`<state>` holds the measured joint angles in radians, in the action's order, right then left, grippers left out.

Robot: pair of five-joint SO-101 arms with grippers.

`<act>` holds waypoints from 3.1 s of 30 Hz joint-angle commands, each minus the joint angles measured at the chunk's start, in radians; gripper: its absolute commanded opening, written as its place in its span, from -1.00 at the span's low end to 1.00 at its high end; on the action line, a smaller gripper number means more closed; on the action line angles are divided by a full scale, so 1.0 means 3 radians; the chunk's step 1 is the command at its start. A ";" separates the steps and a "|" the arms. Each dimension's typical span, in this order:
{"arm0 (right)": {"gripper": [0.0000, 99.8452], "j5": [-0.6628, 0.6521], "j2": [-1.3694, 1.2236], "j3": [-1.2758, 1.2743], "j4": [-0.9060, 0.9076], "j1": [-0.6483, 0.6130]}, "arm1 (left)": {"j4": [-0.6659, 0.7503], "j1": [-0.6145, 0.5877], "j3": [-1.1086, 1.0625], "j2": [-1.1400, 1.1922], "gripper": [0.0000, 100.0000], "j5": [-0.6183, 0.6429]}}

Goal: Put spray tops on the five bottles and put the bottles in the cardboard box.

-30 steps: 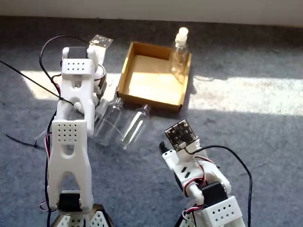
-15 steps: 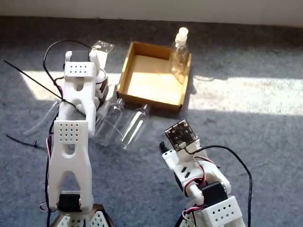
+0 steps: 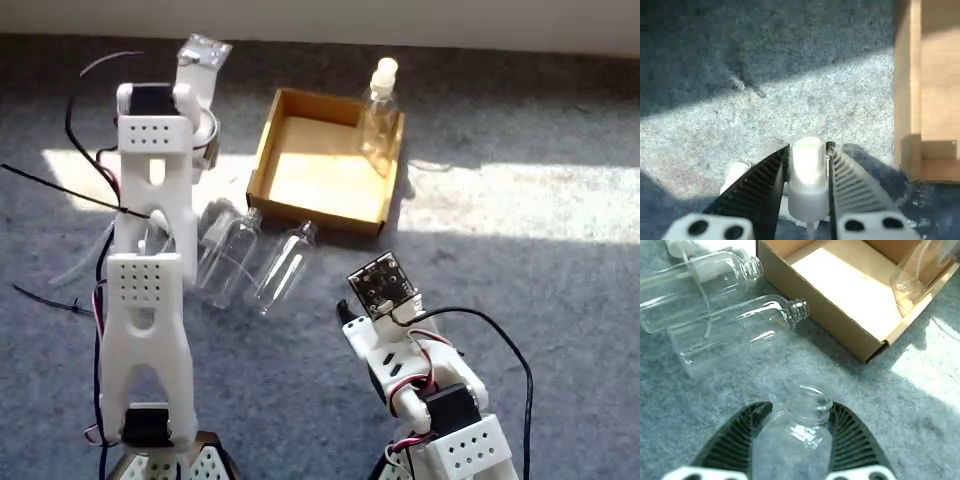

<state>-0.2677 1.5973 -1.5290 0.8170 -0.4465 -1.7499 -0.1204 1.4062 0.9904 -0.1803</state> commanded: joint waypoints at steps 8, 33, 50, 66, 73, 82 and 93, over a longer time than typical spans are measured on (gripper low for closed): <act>-0.99 -0.0031 0.0013 0.0202 -0.0233 -0.0038 | -0.0056 0.0028 -0.0509 -0.2069 -0.89 0.0445; -0.99 0.0036 -0.1245 0.1036 -0.0688 -0.1133 | 0.1192 0.1245 -0.4278 -0.6094 -0.89 0.1141; -0.99 0.0215 -0.0049 -0.0340 -0.1711 -0.0882 | 0.3519 0.1578 -0.6708 -0.7148 -0.89 0.2051; -0.99 0.0210 0.0074 -0.0355 -0.1588 -0.0944 | 0.4010 0.1655 -0.6897 -0.7158 -0.89 0.2041; -0.99 0.0210 0.0079 -0.0355 -0.1593 -0.0954 | 0.4429 0.1419 -0.7178 -0.7153 -0.89 0.1857; -0.99 0.0210 0.0079 -0.0330 -0.1593 -0.0964 | 0.4537 0.1414 -0.7449 -0.7153 -0.89 0.1857; -0.99 0.0215 0.0079 -0.0330 -0.1593 -0.0903 | 0.4194 0.1736 -0.7511 -0.7188 -0.89 0.1877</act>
<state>-0.2125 1.6065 -1.6425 0.3383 -0.7242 -0.4626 0.3644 -0.8539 -1.1531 0.3874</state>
